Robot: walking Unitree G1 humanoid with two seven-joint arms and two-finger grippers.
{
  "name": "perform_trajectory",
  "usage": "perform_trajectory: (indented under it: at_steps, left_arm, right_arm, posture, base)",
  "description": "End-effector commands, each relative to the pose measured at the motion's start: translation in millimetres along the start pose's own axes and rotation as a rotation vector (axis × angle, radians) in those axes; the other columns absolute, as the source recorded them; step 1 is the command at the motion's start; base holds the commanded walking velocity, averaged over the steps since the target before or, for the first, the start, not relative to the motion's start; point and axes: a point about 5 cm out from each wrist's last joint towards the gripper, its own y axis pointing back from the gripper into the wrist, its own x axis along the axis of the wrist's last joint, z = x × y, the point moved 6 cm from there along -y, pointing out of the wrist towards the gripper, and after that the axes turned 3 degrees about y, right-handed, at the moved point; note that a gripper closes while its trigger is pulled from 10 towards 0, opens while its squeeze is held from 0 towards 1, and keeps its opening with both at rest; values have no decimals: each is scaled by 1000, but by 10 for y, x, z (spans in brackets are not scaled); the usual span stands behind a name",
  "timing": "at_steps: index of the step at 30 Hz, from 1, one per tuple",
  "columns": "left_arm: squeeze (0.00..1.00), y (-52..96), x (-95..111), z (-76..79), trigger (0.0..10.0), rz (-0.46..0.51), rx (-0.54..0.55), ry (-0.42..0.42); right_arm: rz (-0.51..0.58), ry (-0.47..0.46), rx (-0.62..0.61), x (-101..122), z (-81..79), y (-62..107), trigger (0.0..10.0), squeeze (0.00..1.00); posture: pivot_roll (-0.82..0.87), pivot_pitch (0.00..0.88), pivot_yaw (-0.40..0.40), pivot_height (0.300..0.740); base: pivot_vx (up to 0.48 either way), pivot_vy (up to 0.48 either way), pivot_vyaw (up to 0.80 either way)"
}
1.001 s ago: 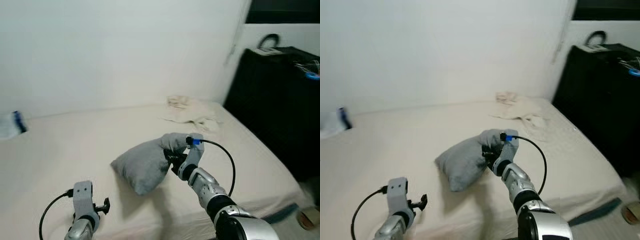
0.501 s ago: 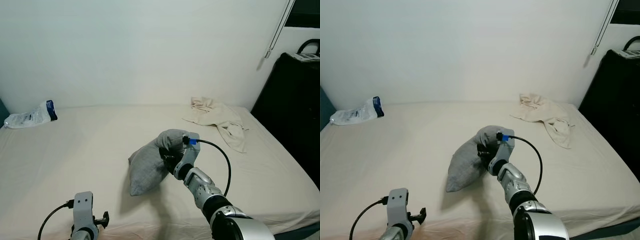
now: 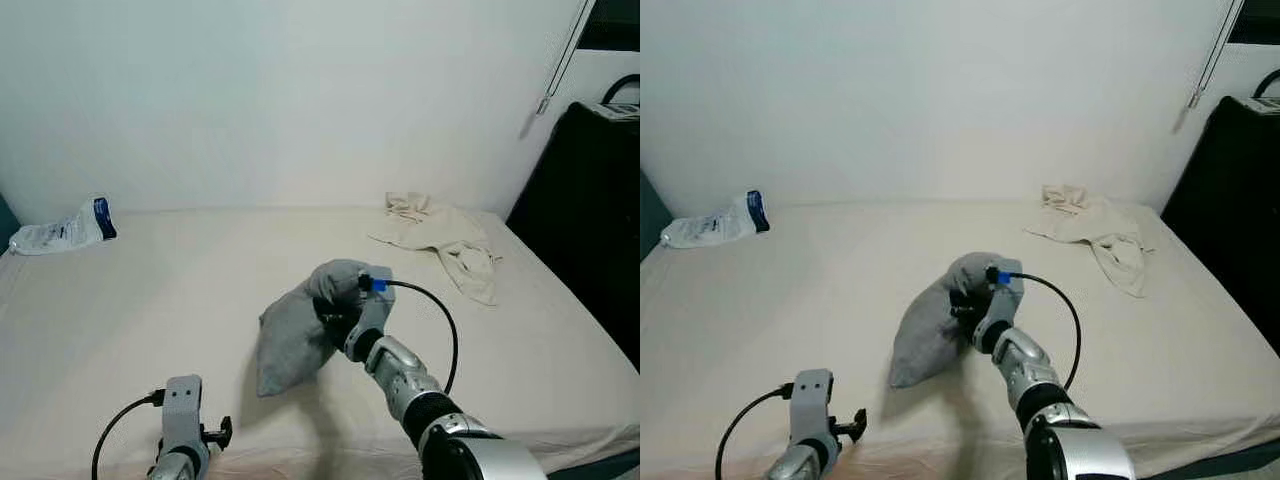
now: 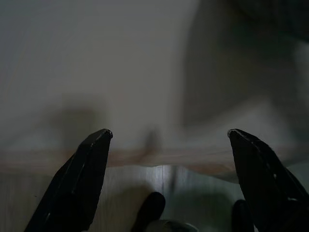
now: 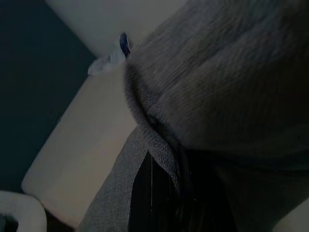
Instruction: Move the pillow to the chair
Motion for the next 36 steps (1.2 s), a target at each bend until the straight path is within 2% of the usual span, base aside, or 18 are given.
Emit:
perform_trajectory:
  at_steps: [1,8,16,36]
  left_arm:
    - [0,2,-74,26,10000,-39,1,-20]
    - [0,7,-65,14,10000,-29,0,-28]
    - [0,-6,-15,22,10000,-16,-14,-49]
    - [0,18,-67,7,10000,-20,-11,-63]
  right_arm:
    - [-64,0,-12,-201,10,47,10000,0]
    - [-95,-7,-30,-327,51,103,10000,0]
    - [-101,-1,-28,-343,31,97,10000,0]
    - [-92,-2,18,-317,-62,61,10000,0]
  posture:
    - [180,0,-90,740]
    - [178,0,-85,740]
    - [177,0,-77,740]
    - [190,0,-89,740]
  base:
    - [-480,0,775]
    - [-454,0,773]
    - [0,0,773]
    - [0,0,772]
